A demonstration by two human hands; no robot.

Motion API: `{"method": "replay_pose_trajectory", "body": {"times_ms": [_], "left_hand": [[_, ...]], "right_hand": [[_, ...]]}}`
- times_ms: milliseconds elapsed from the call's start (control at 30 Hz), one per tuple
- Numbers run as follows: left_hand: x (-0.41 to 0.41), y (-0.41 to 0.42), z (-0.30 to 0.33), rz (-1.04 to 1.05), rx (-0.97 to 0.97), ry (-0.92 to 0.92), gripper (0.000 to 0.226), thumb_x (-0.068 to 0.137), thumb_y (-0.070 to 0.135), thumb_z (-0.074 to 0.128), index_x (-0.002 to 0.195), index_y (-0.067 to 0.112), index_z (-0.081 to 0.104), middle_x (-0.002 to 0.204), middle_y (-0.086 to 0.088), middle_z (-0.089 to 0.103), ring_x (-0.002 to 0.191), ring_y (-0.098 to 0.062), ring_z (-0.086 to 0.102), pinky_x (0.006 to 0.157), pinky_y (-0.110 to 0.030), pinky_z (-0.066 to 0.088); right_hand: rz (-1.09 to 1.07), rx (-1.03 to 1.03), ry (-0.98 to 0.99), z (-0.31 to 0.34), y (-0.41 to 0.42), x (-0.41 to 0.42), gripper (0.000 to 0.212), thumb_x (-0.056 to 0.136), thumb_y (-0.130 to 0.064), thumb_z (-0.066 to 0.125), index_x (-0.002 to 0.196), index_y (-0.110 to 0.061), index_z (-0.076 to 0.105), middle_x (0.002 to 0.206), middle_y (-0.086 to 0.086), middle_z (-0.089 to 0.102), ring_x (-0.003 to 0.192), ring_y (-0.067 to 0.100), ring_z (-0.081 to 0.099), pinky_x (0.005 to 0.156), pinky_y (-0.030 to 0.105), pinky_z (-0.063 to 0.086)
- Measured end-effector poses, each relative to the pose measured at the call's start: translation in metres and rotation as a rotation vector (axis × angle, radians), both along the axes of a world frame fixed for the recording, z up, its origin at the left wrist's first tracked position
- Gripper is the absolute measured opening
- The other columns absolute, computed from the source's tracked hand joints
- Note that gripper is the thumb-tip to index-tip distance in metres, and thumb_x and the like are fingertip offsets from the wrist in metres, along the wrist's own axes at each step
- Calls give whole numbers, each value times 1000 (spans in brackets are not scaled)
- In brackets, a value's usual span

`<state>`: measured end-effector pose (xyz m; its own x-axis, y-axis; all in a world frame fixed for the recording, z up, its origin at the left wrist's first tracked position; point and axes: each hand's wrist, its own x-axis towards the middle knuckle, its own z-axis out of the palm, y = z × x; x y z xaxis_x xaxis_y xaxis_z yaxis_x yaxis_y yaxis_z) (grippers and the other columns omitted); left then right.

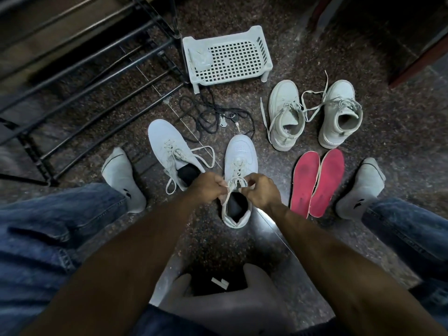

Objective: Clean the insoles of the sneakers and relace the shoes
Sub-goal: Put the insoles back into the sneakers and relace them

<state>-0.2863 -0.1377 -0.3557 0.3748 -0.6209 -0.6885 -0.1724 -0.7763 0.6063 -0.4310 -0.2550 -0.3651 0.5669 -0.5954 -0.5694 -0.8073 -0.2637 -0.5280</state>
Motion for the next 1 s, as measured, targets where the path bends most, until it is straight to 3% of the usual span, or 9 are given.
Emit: {"method": "replay_pose_trajectory", "body": {"times_ms": [67,167,267,333,400,567,767,833,1000], "left_hand": [[7,-2,6,37,-5,15,10,86,13,68,79,7,68,57,-1,63,37,-5,49,39,-16,38],[10,-8,6,91,-9,72,14,86,10,66,73,8,63,56,-3,62,44,-11,56,50,-26,50],[5,-15,-2,62,23,57,10,81,17,72,88,12,65,81,-9,69,74,-22,65,78,-38,56],[-4,-16,-9,-34,92,2,37,76,25,75,109,16,63,105,-8,67,94,-23,64,89,-39,53],[-16,-17,-12,-88,131,-33,49,74,30,75,119,20,58,115,-5,63,104,-24,61,93,-37,50],[-32,-25,-14,-73,195,-232,22,77,33,67,93,27,53,103,-2,63,96,-27,61,86,-38,50],[-16,-24,-12,-9,126,29,8,74,6,73,78,5,65,71,-8,63,68,-20,58,67,-28,46],[-14,-21,-9,35,84,72,12,75,-1,69,69,7,63,58,-5,59,57,-18,54,62,-27,46],[-20,-25,5,149,18,115,21,76,0,68,67,14,56,64,-2,58,58,-12,52,56,-21,43]], "right_hand": [[3,-15,24,0,1,2,30,78,-36,71,105,-26,62,109,0,66,98,25,61,77,30,45],[-11,6,65,0,2,5,38,76,-38,68,110,-30,54,108,0,65,97,26,61,77,32,47],[34,-48,112,2,-1,9,42,76,-41,67,114,-28,54,108,2,66,96,28,61,77,34,49],[54,-76,134,2,-3,11,47,73,-43,69,116,-28,55,106,4,67,95,30,62,77,35,50],[65,-82,144,1,-4,11,49,73,-42,69,117,-28,54,106,4,67,96,31,61,75,35,48],[114,-135,73,-2,-5,4,27,77,-30,65,98,-29,50,100,3,65,87,31,59,66,34,38],[117,-130,-7,-1,-5,-4,18,75,-20,59,86,-26,46,89,-4,58,78,26,56,65,33,41],[123,-119,-16,1,-8,-5,17,74,-19,58,86,-25,48,89,-4,58,79,25,56,65,32,40],[132,-111,11,8,-12,-4,19,73,-16,56,89,-24,48,89,-1,59,79,28,55,65,32,38]]}}
